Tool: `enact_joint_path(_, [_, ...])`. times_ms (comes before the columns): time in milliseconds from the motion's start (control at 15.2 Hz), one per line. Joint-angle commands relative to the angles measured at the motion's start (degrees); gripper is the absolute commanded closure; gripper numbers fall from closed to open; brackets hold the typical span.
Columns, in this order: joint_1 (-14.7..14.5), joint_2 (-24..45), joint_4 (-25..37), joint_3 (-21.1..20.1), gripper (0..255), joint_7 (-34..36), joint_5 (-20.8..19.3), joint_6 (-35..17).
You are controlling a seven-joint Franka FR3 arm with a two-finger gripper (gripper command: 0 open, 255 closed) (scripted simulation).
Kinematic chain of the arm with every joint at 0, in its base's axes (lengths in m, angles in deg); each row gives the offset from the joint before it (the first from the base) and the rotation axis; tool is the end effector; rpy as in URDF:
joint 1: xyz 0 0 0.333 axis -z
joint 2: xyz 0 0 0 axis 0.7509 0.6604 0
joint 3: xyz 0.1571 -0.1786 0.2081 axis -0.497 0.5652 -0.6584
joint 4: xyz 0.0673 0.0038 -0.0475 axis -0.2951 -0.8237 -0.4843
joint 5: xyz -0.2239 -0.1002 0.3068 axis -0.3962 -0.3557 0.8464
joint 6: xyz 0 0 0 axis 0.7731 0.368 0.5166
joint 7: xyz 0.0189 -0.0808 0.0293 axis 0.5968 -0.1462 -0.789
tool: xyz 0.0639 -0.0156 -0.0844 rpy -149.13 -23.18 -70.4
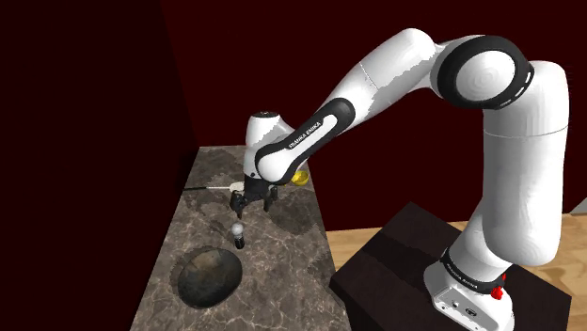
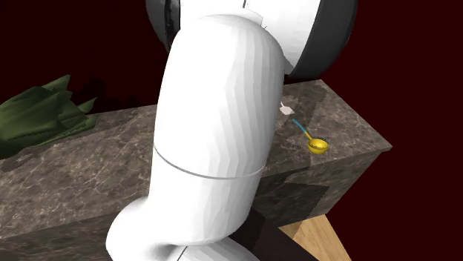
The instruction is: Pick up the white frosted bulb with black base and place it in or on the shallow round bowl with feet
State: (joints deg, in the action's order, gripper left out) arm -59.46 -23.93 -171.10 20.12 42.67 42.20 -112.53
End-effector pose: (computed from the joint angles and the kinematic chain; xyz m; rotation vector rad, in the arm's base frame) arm 0.5323 0.3070 0.2572 -2.9292 0.2512 0.0346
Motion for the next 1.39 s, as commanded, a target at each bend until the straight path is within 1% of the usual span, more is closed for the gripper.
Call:
enact_joint_path(0, [-1.73, 4.52, 4.28, 0.68, 0, 1.93, -1.03, -0.73])
enact_joint_path(198, [-3.86, 10.41, 10.73, 1.64, 0, 3.84, -1.95, -0.89])
enact_joint_path(726, [-5.52, 15.38, 12.55, 2.66, 0, 4.48, -2.95, -4.12])
enact_joint_path(1188, [-5.52, 15.37, 12.56, 2.66, 0, 4.47, -2.95, -4.11])
enact_joint_path(1254, [-5.52, 15.37, 12.56, 2.66, 255, 4.47, -2.95, -4.11])
enact_joint_path(1320, [-5.52, 15.37, 12.56, 2.66, 255, 4.47, -2.95, -4.11])
